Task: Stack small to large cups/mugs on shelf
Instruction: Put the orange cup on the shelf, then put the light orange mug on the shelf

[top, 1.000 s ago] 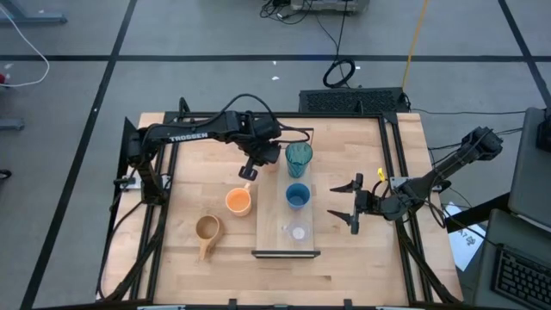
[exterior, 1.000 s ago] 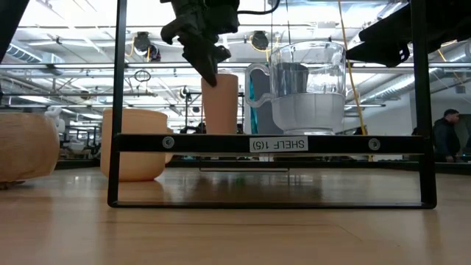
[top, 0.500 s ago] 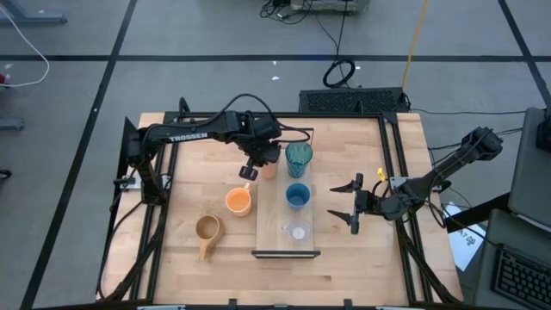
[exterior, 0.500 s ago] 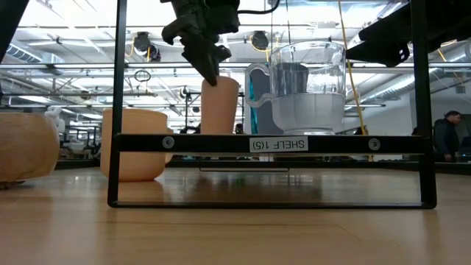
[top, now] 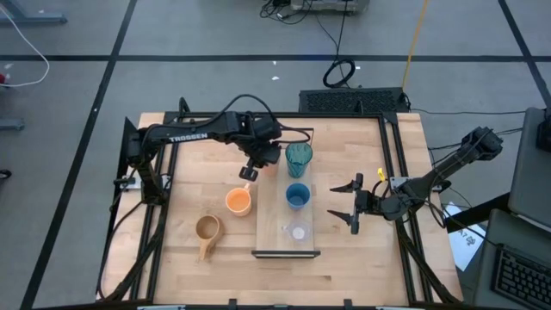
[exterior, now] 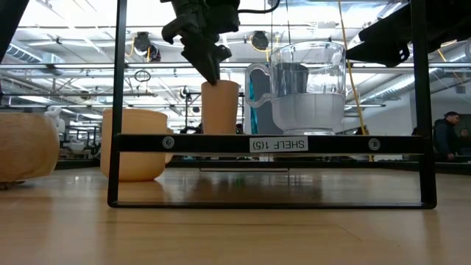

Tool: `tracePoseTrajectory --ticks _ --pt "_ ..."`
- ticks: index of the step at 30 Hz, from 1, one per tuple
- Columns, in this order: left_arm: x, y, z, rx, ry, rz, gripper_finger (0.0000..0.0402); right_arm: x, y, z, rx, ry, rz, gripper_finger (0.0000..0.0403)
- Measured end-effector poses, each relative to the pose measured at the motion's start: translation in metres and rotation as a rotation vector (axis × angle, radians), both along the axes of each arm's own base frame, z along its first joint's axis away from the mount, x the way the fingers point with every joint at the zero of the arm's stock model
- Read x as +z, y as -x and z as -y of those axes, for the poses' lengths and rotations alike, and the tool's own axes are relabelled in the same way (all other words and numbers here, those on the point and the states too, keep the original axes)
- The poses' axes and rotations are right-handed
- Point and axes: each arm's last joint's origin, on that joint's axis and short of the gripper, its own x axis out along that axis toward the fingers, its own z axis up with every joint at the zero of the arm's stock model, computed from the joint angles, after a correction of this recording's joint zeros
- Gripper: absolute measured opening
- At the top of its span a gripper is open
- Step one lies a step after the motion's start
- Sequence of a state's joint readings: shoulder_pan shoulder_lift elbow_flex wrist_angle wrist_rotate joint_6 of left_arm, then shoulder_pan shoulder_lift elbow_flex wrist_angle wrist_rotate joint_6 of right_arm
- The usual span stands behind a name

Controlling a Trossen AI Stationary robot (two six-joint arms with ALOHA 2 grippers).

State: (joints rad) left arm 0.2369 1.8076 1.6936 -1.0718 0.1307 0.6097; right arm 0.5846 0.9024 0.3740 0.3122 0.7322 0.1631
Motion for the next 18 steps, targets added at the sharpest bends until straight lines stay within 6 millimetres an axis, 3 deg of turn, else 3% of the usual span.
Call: tracePoseTrajectory --ticks 12,18 --pt "0.005 0.001 0.003 0.025 0.009 0.019 0.0122 0.000 0.000 0.000 0.000 -0.003 0.004 0.0311" --pt "0.022 0.010 0.009 0.022 0.000 0.074 0.0124 0.000 0.000 0.000 0.001 0.002 0.004 0.0311"
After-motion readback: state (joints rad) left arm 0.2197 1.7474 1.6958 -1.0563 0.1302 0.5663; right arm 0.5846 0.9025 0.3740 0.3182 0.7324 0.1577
